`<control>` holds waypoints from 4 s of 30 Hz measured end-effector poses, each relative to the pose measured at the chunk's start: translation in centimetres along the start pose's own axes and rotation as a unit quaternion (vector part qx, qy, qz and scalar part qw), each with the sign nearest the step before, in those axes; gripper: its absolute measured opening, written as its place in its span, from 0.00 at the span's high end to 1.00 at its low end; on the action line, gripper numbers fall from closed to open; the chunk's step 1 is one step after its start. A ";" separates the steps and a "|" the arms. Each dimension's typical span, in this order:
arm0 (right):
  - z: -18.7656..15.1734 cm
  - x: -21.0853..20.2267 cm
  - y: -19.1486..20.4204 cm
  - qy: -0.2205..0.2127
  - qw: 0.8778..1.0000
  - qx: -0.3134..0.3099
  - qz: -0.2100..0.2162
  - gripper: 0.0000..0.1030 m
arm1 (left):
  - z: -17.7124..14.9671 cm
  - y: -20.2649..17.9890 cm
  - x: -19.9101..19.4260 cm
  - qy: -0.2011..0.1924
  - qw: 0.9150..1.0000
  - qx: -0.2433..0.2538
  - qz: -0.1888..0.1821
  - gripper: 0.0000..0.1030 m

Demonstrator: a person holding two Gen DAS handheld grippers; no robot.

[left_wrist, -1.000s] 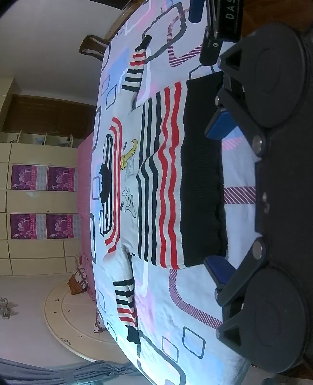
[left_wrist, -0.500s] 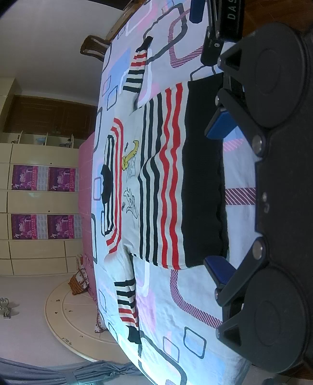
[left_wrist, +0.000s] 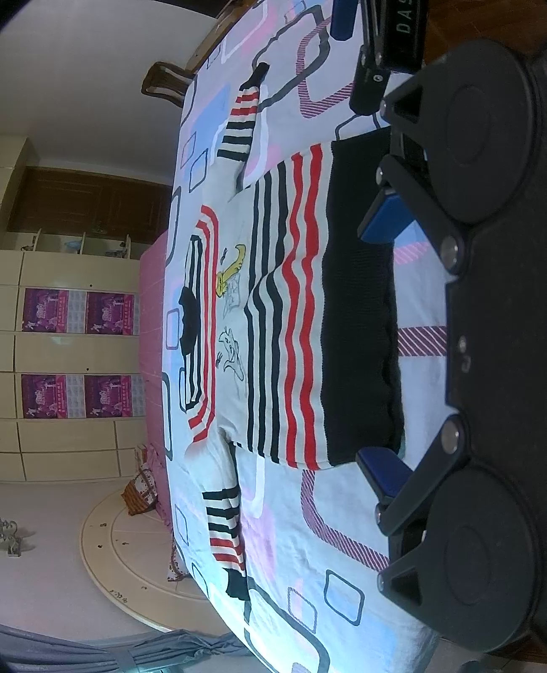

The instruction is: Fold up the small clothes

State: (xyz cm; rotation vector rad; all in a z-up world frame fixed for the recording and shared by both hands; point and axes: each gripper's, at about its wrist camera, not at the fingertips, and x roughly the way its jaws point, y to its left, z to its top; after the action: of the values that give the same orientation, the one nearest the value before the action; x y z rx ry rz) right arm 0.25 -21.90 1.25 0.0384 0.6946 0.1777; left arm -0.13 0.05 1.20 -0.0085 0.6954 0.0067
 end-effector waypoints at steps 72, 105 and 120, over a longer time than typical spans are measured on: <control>3.0 3.6 -1.4 -0.012 0.999 0.031 -0.043 0.00 | 3.3 2.2 4.0 0.005 0.999 -0.029 -0.027 0.00; 11.5 14.2 -11.7 -0.026 0.986 0.119 -0.112 0.00 | 12.7 -2.8 17.9 0.004 0.996 0.025 -0.088 0.00; 11.2 24.5 -33.5 -0.024 0.937 0.333 -0.105 0.48 | 16.9 -12.7 27.7 0.055 0.993 0.050 -0.091 0.00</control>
State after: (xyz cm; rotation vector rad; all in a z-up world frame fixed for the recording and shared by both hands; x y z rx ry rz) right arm 30.91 -50.31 -8.77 0.6157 0.6782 -0.2715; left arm 32.10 -12.36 -3.51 0.0238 0.8024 -0.2053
